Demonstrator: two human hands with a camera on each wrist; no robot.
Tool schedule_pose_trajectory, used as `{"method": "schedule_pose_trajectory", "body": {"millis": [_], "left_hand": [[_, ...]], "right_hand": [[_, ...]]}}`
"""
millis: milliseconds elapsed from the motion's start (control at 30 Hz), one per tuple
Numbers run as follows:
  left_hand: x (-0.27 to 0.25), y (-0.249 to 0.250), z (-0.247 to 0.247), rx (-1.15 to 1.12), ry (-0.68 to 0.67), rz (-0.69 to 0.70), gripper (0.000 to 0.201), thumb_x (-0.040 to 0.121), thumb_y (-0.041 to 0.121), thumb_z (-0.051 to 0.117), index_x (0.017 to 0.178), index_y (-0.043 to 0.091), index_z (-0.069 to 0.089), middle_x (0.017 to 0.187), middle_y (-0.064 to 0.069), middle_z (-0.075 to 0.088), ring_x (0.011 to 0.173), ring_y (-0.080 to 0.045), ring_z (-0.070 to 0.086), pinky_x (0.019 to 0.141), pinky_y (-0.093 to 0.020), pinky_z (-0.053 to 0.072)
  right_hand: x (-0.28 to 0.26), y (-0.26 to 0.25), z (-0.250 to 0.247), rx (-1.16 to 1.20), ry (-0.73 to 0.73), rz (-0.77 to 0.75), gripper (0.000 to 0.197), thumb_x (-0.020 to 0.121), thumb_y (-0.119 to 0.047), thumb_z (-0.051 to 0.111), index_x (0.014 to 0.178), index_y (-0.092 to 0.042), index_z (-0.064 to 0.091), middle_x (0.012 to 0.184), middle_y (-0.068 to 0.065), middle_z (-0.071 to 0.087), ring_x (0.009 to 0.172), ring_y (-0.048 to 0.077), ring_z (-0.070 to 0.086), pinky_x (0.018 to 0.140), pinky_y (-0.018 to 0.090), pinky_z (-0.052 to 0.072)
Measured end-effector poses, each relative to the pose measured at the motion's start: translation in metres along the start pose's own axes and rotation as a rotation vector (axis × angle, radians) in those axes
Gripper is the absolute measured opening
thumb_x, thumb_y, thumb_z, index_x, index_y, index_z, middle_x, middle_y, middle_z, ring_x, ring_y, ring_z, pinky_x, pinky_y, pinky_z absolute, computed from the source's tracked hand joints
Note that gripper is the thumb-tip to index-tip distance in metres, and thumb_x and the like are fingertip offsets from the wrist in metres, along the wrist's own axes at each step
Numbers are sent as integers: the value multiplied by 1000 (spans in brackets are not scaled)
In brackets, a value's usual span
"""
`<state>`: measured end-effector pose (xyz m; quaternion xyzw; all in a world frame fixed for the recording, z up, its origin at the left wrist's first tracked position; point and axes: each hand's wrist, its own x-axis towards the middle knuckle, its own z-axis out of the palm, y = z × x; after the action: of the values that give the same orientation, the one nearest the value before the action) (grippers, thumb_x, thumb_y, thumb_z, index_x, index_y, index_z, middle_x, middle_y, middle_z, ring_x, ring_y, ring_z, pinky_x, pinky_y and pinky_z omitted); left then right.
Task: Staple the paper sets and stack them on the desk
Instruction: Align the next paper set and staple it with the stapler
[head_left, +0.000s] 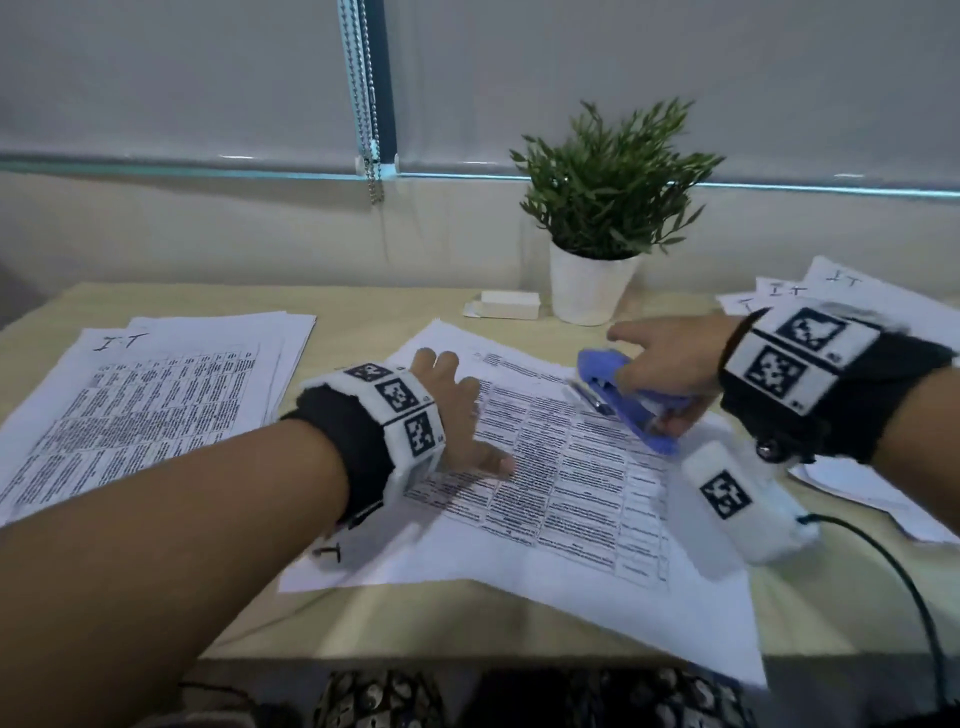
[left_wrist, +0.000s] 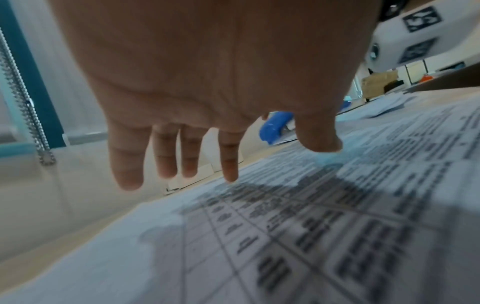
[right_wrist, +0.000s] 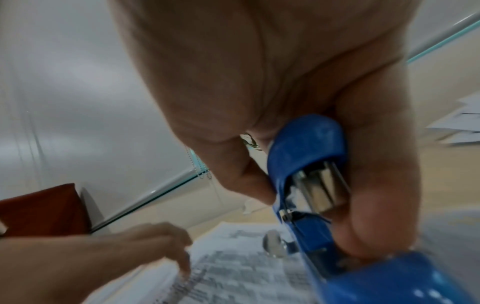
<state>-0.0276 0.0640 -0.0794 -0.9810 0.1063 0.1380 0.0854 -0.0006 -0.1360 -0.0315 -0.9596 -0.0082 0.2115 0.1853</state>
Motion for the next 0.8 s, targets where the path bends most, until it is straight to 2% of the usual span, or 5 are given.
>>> {"method": "schedule_pose_trajectory", "body": {"millis": [367,500,600,733,800], "left_hand": [[15,22,3,-37,-128,123,99,59,82,56,143,42,23,137,-5,37,122,-35,45,98,-52,42],[19,22,6,1,-110,139,95,61,83,53,141,40,27,134,-5,40,119,-34,47,96,-50,43],[21,20,8,-13,-95,131,96,60,84,52,142,44,21,136,-4,38,123,-33,44,98,-49,42],[22,20,11,-20,-65,151,93,59,86,48,139,43,27,129,-5,42,116,-34,46,92,-48,44],[22,20,12,-13,-51,152,92,60,86,48,139,42,28,127,-4,43,115,-34,46,91,-47,44]], "right_hand": [[6,-8,31,-124,-9,-33,31,91,-26,46,112,-4,53,89,12,63,62,20,50,53,23,38],[15,-21,38,-270,30,-86,51,99,-33,37,138,-3,30,97,10,56,78,23,46,68,26,34],[18,-27,46,-311,84,-93,59,100,-33,35,146,-3,15,74,6,47,59,20,40,48,27,28],[23,-29,50,-328,140,-106,56,99,-28,36,146,-3,16,108,19,59,73,25,43,54,29,31],[29,-30,52,-323,156,-99,56,99,-27,36,146,-3,17,85,14,52,59,21,38,51,29,28]]}}
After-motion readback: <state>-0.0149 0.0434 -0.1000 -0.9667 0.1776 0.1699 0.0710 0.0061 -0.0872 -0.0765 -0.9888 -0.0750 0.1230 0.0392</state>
